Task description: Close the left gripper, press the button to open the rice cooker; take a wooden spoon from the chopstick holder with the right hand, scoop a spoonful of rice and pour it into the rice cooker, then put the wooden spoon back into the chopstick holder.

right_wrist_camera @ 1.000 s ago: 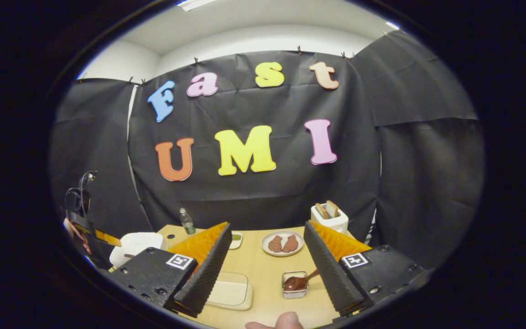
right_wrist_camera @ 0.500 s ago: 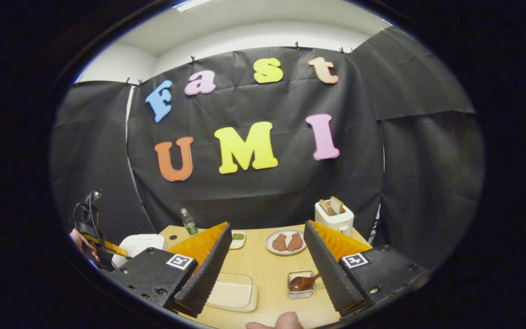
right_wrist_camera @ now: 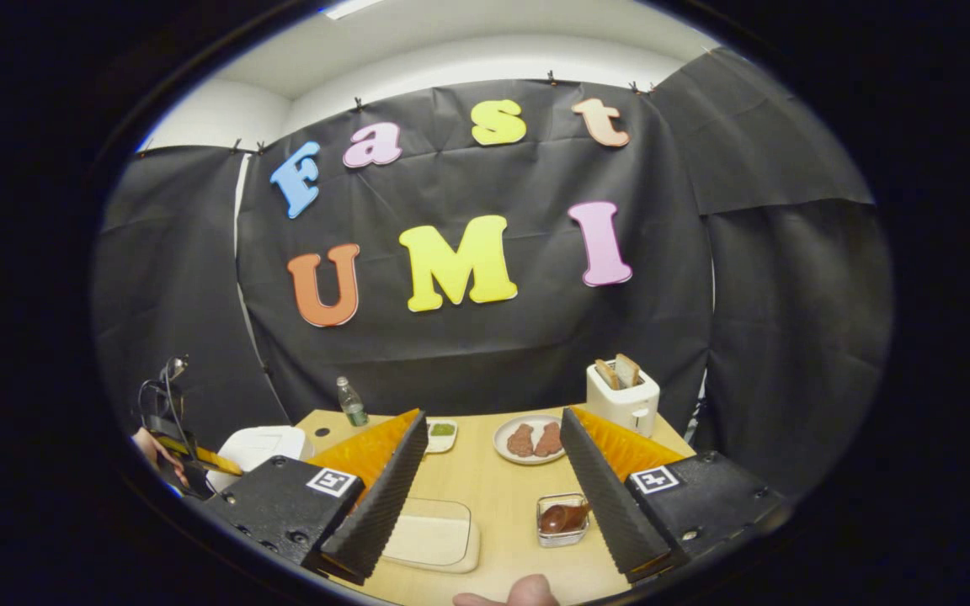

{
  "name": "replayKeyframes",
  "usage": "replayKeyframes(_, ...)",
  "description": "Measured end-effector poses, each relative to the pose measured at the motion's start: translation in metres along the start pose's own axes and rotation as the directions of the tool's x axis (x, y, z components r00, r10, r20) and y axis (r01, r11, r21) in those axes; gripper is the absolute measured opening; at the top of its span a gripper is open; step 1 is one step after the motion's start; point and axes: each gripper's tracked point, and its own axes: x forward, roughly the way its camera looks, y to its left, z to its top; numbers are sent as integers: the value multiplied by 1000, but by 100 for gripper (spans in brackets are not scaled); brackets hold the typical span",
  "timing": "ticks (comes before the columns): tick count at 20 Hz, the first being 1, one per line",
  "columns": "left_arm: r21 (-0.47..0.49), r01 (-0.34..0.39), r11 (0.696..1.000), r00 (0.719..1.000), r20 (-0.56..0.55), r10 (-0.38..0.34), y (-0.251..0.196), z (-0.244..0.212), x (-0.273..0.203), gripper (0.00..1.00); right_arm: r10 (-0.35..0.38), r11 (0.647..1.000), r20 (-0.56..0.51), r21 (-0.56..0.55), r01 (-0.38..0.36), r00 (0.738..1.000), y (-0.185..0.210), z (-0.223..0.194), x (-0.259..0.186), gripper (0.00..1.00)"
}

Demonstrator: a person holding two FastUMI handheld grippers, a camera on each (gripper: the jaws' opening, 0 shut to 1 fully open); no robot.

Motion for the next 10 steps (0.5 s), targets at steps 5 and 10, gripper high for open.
replayKeyframes(5, 31, -6, 999, 994, 114, 2, -4, 21, -11, 0, 1, 1000, 15, -2, 0, 1000, 0, 9, -5, 100)
replayKeyframes(10, 81, -2, 997, 944, 330, -25, -28, 79, -57, 0, -17, 1000, 70, 11, 17, 997, -6, 28, -13, 100)
